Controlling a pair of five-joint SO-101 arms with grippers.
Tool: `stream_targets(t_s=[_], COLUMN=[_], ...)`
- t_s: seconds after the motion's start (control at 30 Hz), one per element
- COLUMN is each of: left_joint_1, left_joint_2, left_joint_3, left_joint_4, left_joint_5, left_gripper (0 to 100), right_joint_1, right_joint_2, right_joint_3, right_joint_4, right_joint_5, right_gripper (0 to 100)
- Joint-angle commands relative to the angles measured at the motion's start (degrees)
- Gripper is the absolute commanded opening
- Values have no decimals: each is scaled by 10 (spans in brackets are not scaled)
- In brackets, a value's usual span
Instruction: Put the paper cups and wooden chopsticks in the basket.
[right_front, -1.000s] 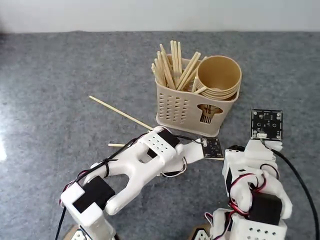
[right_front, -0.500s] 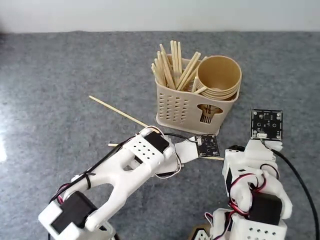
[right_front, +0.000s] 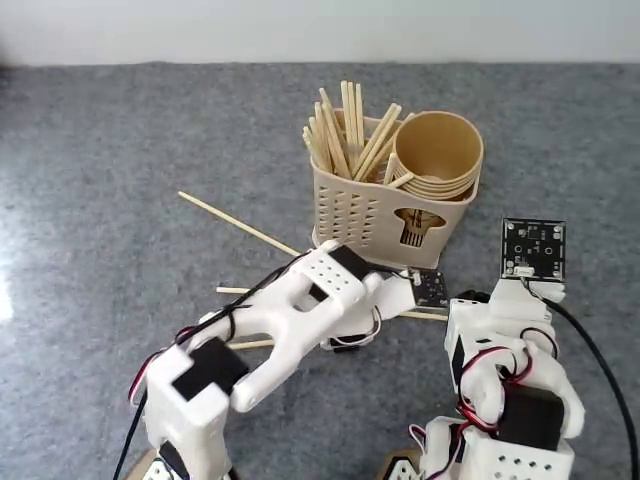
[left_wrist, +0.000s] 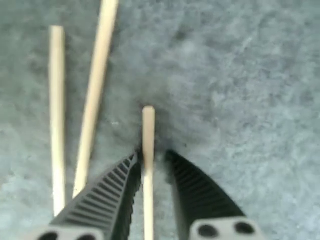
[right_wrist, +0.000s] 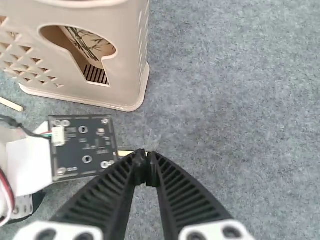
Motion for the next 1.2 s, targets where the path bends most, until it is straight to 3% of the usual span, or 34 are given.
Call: stream_targets(t_s=[0.0, 0.23, 0.47, 0.6, 0.9, 1.17], left_joint_1=[-5, -33, -55, -74, -186, -192], left_joint_2=[18, -27, -216, -340, -487, -486], left_joint_3=[-46, -21, 105, 115, -74, -292], left_joint_4=[20, 28, 4, 42, 157, 120], left_joint_5=[-4, -4, 13, 12, 50, 122], left_gripper=[13, 13, 13, 13, 13, 13], right_joint_1=[6, 6, 6, 5, 3, 2], right_joint_2=[-6, -6, -6, -6, -7, -7], right_joint_3=[-3, -3, -3, -2, 18, 18], right_joint_4=[-10, -10, -10, -10, -34, -35], right_joint_5=[-3, -3, -3, -4, -4, -5], right_gripper=[13, 13, 13, 13, 13, 13])
